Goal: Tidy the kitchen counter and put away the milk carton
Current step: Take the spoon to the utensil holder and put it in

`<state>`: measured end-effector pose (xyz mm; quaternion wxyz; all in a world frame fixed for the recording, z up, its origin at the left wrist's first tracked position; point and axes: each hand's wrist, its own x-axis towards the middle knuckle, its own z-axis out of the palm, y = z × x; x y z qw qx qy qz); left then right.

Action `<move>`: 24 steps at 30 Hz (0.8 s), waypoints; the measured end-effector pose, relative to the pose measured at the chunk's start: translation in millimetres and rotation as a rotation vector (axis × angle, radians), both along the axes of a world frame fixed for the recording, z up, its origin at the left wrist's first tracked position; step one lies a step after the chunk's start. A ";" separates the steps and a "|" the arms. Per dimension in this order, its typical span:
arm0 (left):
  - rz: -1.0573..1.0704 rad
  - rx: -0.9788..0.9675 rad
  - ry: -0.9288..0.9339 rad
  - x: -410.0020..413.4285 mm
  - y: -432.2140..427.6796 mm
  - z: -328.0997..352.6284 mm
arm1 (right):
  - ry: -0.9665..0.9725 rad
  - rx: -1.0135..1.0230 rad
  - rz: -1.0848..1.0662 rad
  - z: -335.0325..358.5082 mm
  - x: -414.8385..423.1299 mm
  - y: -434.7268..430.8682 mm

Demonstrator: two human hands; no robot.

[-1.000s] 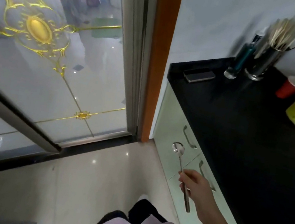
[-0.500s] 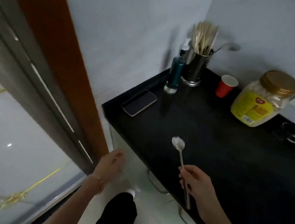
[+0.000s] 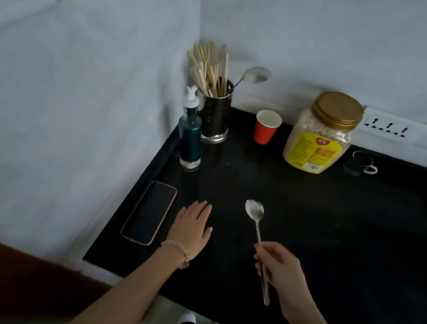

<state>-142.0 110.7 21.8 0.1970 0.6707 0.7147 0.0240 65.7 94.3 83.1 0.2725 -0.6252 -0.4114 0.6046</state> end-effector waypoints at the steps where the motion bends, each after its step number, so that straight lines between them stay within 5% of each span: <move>1: -0.002 -0.002 0.007 -0.7 6.2 -2.2 | -0.009 -0.005 -0.009 -0.4 -1.0 5.6; 13: 0.022 0.080 0.033 -12.5 36.4 -12.1 | 0.066 -0.018 0.069 21.7 -41.0 123.2; 24: -0.016 0.117 0.064 -22.9 50.9 -9.7 | 0.131 0.517 0.112 93.4 -138.3 274.3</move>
